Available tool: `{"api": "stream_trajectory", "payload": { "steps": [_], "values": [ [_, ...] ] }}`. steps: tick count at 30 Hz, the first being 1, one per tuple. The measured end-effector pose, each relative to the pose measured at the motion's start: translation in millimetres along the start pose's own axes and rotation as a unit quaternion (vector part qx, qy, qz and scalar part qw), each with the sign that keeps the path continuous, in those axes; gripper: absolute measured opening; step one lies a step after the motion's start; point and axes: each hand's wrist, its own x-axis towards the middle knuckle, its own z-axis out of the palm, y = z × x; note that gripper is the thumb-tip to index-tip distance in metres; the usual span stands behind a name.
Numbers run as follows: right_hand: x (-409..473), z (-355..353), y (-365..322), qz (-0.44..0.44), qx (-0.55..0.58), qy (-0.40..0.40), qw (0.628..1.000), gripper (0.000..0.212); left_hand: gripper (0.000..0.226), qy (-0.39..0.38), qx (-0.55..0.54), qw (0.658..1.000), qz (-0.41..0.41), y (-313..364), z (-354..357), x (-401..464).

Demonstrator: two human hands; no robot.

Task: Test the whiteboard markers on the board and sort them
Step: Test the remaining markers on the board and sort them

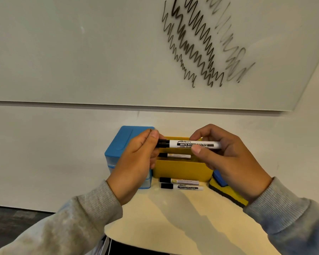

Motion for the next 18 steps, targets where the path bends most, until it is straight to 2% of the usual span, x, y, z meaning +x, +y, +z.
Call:
{"api": "stream_trajectory", "payload": {
  "steps": [3, 4, 5, 7, 9, 12, 15, 18],
  "values": [
    [-3.0, 2.6, 4.0, -0.036, -0.051, -0.012, 0.998, 0.014, 0.037, -0.027, -0.176, 0.975, -0.132, 2.2, 2.4, -0.5],
    [-5.0, 2.2, 4.6, -0.048, -0.072, -0.016, 0.996, 0.014, 0.039, -0.031, -0.172, 0.973, -0.149, 0.8, 2.5, -0.3],
    [-6.3, 1.8, 4.7, -0.059, -0.095, -0.017, 0.994, 0.013, 0.043, -0.027, -0.118, 0.982, -0.144, -2.8, 1.9, 0.4],
    [-7.7, 0.7, 3.6, -0.082, -0.145, -0.016, 0.986, 0.011, 0.05, -0.016, 0.007, 0.994, -0.104, -8.0, 1.4, 0.1],
    [-8.2, 0.8, 3.6, -0.088, -0.164, -0.015, 0.982, 0.01, 0.05, -0.001, 0.078, 0.995, -0.067, -11.6, 0.8, -0.2],
    [-8.2, 4.5, 5.4, -0.058, -0.089, -0.018, 0.994, 0.008, 0.051, 0.046, 0.172, 0.984, 0.014, -12.5, 2.9, -2.4],
    [-6.5, 6.7, 7.2, -0.038, -0.031, -0.022, 0.999, 0.012, 0.052, 0.078, 0.212, 0.97, 0.089, -11.3, 7.0, -5.2],
    [-5.9, 7.3, 9.7, -0.022, 0.012, -0.023, 0.999, 0.019, 0.053, 0.09, 0.222, 0.963, 0.121, -14.2, 7.4, -4.8]
  ]
}}
